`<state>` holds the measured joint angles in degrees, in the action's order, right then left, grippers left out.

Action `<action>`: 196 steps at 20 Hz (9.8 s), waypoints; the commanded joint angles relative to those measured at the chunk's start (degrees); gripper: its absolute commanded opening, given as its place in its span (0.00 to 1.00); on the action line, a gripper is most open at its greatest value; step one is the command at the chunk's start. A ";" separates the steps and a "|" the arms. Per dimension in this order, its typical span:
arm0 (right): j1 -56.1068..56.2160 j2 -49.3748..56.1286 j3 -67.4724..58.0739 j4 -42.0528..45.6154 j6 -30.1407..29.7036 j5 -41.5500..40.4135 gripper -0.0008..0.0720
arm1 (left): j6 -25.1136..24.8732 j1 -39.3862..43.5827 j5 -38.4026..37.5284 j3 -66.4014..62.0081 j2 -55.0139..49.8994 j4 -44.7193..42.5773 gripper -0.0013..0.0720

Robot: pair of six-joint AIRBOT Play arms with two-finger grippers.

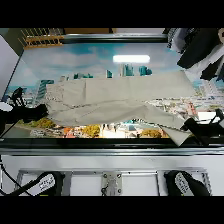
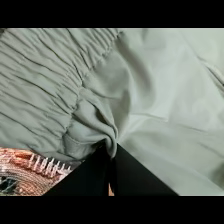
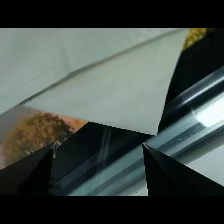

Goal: Fold the clothes and pants, and hang the long-sleeved shirts on hangers.

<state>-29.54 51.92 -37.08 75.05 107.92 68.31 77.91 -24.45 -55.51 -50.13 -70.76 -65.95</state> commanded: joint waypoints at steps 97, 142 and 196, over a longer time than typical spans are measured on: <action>8.28 54.60 -42.71 -19.58 -15.50 -32.85 0.84 | -19.43 -13.51 1.60 12.35 3.08 1.14 0.03; -22.49 4.24 14.75 -17.29 -21.33 -18.01 0.90 | -19.41 -13.51 0.48 12.35 2.95 1.18 0.03; 13.25 59.74 -72.11 3.21 -1.38 -20.55 0.02 | 2.99 4.87 -17.35 -60.17 -42.07 -8.96 0.03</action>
<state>-17.12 110.10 -109.10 78.37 106.15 52.58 80.58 -20.08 -75.16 -109.69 -111.20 -74.83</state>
